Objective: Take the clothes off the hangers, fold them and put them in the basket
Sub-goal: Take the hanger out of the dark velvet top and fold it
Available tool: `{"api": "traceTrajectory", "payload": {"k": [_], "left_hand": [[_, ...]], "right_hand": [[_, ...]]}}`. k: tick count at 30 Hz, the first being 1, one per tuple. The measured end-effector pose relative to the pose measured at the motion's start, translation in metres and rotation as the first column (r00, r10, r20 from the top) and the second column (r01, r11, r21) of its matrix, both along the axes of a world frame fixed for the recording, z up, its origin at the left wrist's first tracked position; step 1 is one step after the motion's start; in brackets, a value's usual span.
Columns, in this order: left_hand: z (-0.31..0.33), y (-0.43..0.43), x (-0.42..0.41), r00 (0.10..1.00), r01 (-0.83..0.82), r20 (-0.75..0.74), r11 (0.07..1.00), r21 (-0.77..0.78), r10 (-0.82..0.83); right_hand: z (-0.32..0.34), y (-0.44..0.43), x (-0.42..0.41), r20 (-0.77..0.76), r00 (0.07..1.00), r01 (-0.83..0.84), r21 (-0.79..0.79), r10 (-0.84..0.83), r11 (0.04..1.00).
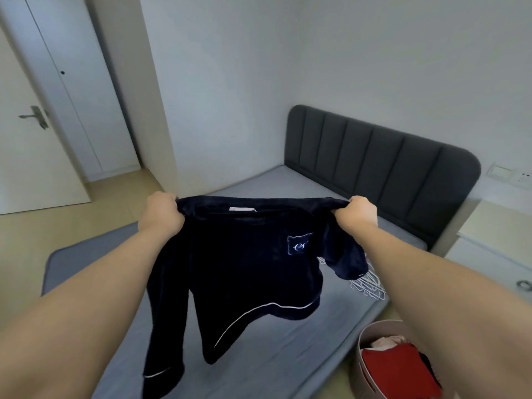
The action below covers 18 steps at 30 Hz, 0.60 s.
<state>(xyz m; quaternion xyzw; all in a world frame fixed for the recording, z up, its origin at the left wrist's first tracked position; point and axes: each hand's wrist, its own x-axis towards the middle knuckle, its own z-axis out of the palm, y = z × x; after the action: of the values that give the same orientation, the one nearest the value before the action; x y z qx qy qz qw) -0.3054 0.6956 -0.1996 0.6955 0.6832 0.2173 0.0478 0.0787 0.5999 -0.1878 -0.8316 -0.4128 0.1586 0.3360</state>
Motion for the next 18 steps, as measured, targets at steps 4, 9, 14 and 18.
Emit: {"api": "traceTrajectory", "payload": {"k": [4, 9, 14, 18], "left_hand": [[0.001, -0.008, -0.003, 0.989, -0.122, -0.085, 0.992, -0.030, 0.119], [-0.010, 0.004, -0.010, 0.942, -0.154, 0.275, 0.976, -0.157, 0.193], [-0.016, -0.003, 0.001, 0.626, 0.003, 0.740, 0.948, -0.319, 0.246], [-0.020, -0.009, 0.011, 0.435, 0.141, 0.875, 0.945, -0.297, 0.210]], "right_hand": [[-0.005, -0.008, 0.006, 0.246, 0.968, -0.024, -0.069, 0.040, 0.997], [-0.012, -0.016, 0.003, 0.523, 0.835, -0.088, -0.184, 0.173, 0.979], [-0.014, -0.017, 0.002, 0.425, 0.903, -0.017, -0.111, 0.063, 0.994], [-0.019, -0.014, 0.004, 0.101, 0.994, 0.042, -0.050, -0.036, 0.998]]}}
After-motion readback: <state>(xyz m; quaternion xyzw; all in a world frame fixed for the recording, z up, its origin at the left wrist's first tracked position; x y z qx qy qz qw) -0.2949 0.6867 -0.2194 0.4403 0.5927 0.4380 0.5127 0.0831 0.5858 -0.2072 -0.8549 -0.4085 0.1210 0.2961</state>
